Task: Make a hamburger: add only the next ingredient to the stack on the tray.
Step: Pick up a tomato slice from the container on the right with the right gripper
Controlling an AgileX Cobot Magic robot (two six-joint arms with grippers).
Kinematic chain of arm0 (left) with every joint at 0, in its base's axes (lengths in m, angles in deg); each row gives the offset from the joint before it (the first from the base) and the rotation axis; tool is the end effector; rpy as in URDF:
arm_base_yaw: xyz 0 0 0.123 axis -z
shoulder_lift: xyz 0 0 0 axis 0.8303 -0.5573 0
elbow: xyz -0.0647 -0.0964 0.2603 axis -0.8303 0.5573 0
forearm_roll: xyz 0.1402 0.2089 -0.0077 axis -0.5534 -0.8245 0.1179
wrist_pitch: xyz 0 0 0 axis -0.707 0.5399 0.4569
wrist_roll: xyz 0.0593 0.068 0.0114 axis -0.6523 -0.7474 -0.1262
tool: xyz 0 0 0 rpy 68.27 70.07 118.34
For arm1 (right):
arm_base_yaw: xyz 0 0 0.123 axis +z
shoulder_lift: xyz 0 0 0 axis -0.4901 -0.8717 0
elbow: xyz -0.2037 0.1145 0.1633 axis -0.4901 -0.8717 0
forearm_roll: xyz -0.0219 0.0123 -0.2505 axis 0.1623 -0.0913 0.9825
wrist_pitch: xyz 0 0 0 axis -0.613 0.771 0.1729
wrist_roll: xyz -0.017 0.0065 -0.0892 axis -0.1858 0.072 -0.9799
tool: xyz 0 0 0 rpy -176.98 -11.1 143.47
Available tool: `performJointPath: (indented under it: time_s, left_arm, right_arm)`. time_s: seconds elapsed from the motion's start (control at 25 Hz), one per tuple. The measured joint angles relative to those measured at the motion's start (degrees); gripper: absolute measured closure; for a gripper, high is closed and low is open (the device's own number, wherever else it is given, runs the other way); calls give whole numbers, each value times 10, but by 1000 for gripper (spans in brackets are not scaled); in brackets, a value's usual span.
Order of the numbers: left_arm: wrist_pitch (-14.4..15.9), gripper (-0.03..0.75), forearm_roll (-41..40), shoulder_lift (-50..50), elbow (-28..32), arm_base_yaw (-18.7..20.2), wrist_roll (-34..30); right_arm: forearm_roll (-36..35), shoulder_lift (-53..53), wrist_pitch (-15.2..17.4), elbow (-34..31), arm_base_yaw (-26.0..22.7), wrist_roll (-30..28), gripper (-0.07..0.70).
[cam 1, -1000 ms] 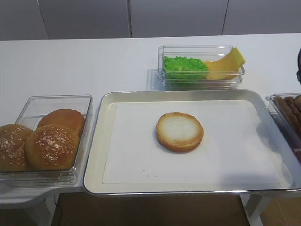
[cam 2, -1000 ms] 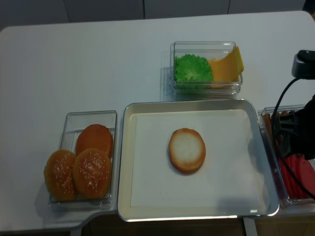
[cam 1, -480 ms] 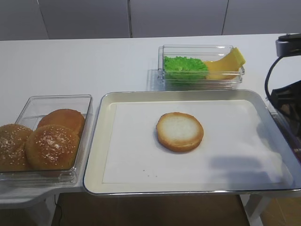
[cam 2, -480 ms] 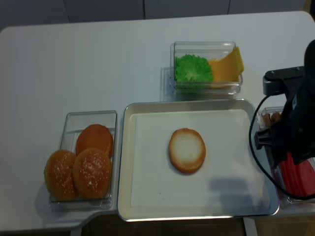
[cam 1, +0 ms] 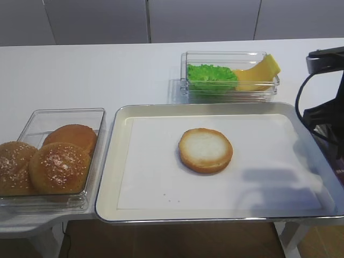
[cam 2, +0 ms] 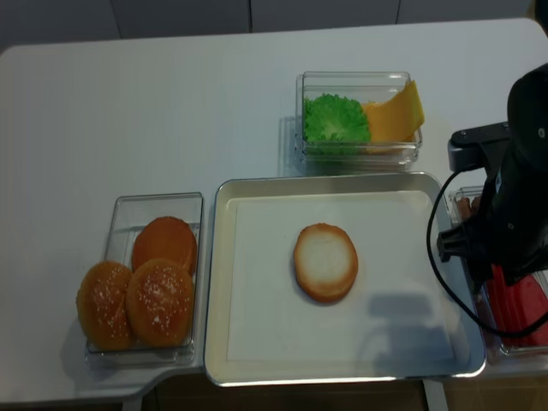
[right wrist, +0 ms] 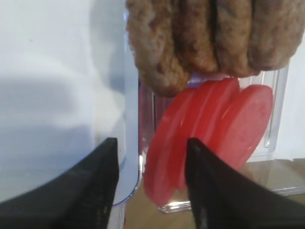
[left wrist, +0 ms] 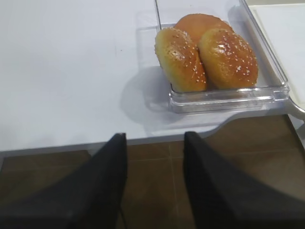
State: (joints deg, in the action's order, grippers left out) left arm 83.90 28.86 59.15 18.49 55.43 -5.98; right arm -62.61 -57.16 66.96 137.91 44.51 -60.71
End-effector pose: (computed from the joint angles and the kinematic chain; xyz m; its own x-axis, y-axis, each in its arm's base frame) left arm -0.0120 -0.0023 0.2637 -0.5619 -0.0657 -0.8246 -0.0256 0.9977 -0.0621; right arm 0.2491 0.0589 0.2522 -0.9979 -0.0474 -0.0433 -0.0437 0.9956 -0.0830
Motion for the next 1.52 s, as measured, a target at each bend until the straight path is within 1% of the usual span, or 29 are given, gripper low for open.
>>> performJointPath:
  time_s: [0.28,0.4,0.92,1.0,1.12,1.52]
  left_arm:
    - [0,416,0,0,0,0,0]
    - [0,416,0,0,0,0,0]
    - [0,416,0,0,0,0,0]
    - [0,417,0,0,0,0,0]
    - [0,416,0,0,0,0,0]
    - [0,417,0,0,0,0,0]
  right_arm:
    - [1,-4,-5,0,0,1,407]
    - [1,-4,-5,0,0,1,441]
    - [12,-15,2,4,0,1,460]
    - [12,-15,2,4,0,1,494]
    - [12,-17,4,4,0,3,569]
    - [10,-9,6,4,0,4,573]
